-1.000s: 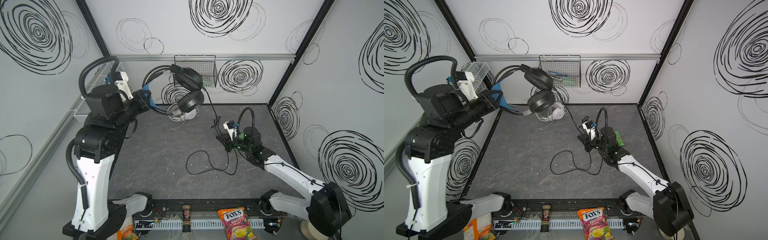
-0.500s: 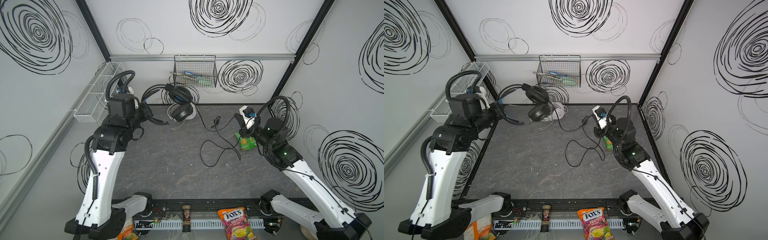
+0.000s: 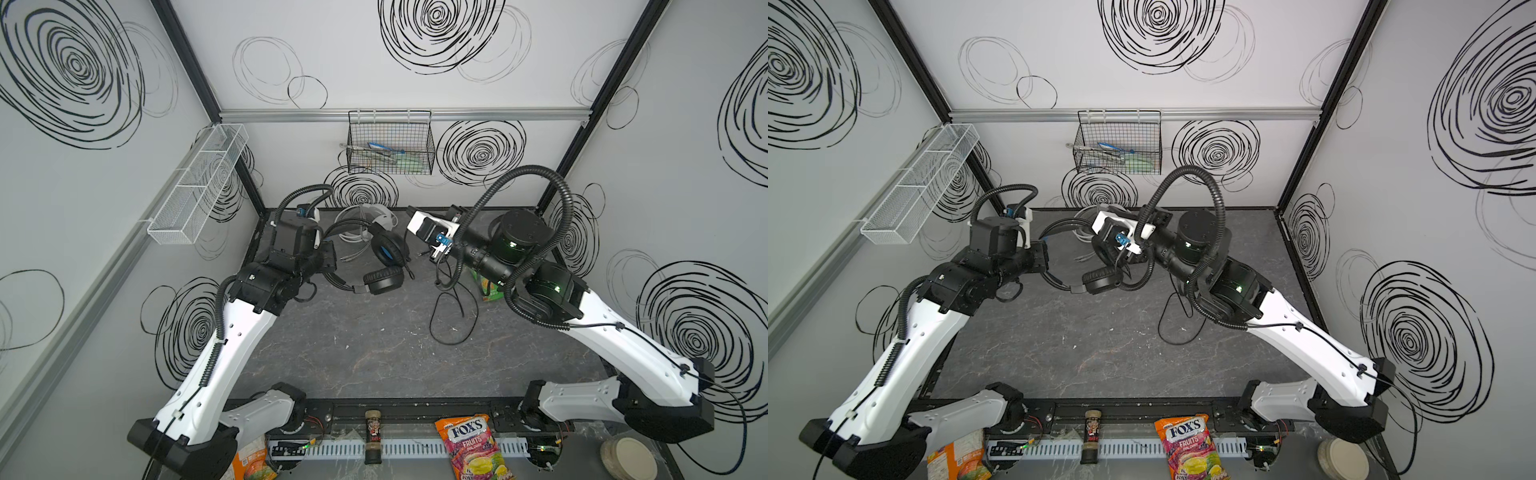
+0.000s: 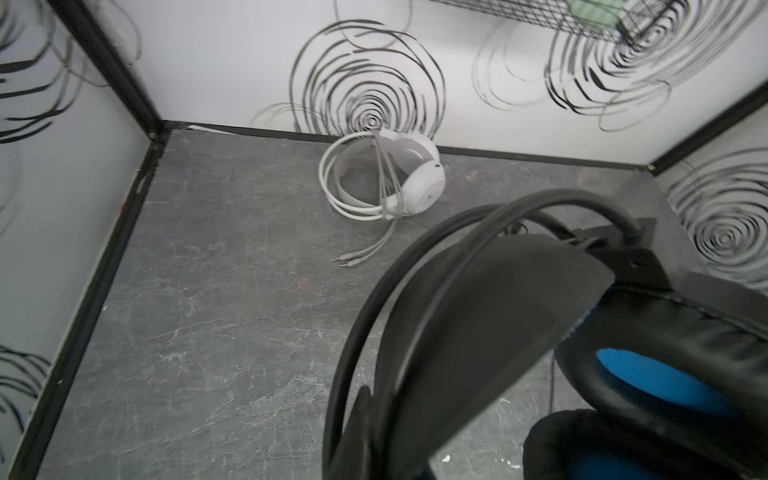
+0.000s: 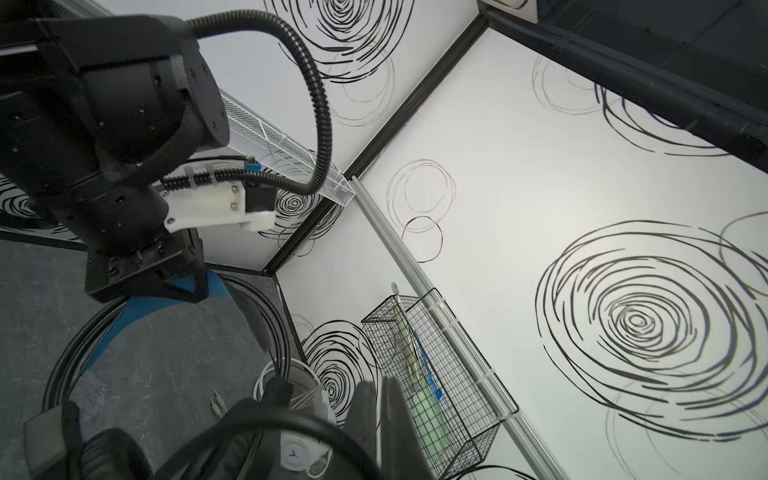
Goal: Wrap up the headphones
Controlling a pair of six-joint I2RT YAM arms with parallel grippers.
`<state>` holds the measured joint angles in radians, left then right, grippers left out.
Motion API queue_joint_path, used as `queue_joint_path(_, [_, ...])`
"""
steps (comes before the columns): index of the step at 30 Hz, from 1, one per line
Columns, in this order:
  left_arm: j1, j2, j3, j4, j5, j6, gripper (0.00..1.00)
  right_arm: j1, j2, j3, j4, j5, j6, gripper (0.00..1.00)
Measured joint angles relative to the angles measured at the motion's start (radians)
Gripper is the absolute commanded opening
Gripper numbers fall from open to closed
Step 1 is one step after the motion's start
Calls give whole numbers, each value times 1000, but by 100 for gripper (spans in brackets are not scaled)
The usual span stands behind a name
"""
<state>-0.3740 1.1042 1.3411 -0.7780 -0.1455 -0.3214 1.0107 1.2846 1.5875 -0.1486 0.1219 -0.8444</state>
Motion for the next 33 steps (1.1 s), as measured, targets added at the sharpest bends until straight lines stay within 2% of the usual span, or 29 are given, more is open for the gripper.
queue_joint_path(11, [-153,-87,-90,124,150,77,0,-29,100,22,-27,-1,-56,0])
queue_joint_path(20, [-195,-116,-107,145,222,113,0,-96,96,18,-24,30,-57,0])
queue_joint_path(24, [-196,-130,-109,154,279,117,0,-126,88,4,-19,35,-57,5])
queue_joint_path(33, [-216,-139,-111,235,482,79,0,-159,70,-8,-11,17,-4,21])
